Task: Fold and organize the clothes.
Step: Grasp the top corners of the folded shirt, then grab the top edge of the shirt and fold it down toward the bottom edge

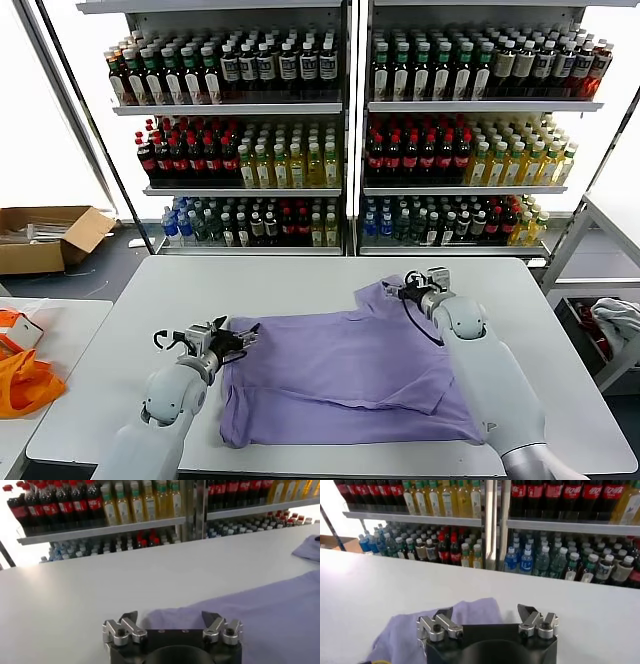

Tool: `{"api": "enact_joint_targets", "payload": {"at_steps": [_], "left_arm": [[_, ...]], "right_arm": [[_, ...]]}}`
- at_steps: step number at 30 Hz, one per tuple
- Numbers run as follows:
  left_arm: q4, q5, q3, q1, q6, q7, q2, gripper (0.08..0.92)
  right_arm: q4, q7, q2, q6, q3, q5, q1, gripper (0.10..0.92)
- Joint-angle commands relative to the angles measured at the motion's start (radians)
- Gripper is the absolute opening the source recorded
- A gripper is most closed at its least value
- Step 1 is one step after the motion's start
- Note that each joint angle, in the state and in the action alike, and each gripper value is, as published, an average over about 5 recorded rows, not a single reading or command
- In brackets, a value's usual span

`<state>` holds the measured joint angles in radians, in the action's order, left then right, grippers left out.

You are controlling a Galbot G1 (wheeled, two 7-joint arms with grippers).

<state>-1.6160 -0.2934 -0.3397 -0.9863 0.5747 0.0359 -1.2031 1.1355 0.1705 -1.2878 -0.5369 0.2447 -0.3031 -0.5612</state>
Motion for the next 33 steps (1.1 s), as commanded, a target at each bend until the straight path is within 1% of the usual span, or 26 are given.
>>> {"api": "enact_joint_targets", "payload": {"at_steps": [1, 9, 13, 17, 19, 22, 25, 28, 33], "left_arm": [[0.022, -0.008, 0.001, 0.006, 0.002, 0.001, -0.002, 0.549], [0.024, -0.018, 0.001, -0.012, 0.002, 0.002, -0.013, 0.324], [0.016, -0.017, 0.003, -0.02, 0.001, 0.0, -0.019, 0.202], [0.007, -0.014, 0.005, -0.027, -0.003, 0.0, -0.024, 0.111], [0.003, -0.013, 0.007, -0.03, -0.015, 0.002, -0.026, 0.095], [0.006, -0.003, 0.01, -0.03, -0.053, 0.006, -0.031, 0.092], [0.01, 0.011, 0.012, -0.026, -0.087, 0.007, -0.038, 0.092], [-0.003, 0.012, 0.009, -0.023, -0.101, 0.005, -0.04, 0.092], [-0.039, 0.022, -0.005, -0.019, -0.127, -0.003, -0.027, 0.092]], "right_arm": [[-0.007, -0.001, -0.008, -0.002, -0.002, 0.006, -0.012, 0.753], [0.028, -0.001, 0.004, -0.004, -0.003, 0.015, -0.05, 0.547], [0.043, 0.0, 0.007, -0.006, -0.002, 0.014, -0.068, 0.427], [0.058, -0.008, 0.009, -0.007, 0.003, 0.013, -0.082, 0.314], [0.067, -0.014, 0.01, -0.003, 0.006, 0.012, -0.087, 0.254], [0.088, -0.018, 0.015, 0.003, 0.013, 0.007, -0.093, 0.169], [0.111, -0.019, 0.018, 0.006, 0.022, -0.006, -0.097, 0.114], [0.143, -0.03, 0.021, 0.006, 0.035, -0.018, -0.102, 0.107], [0.253, -0.053, 0.029, -0.001, 0.055, -0.036, -0.12, 0.107]]}}
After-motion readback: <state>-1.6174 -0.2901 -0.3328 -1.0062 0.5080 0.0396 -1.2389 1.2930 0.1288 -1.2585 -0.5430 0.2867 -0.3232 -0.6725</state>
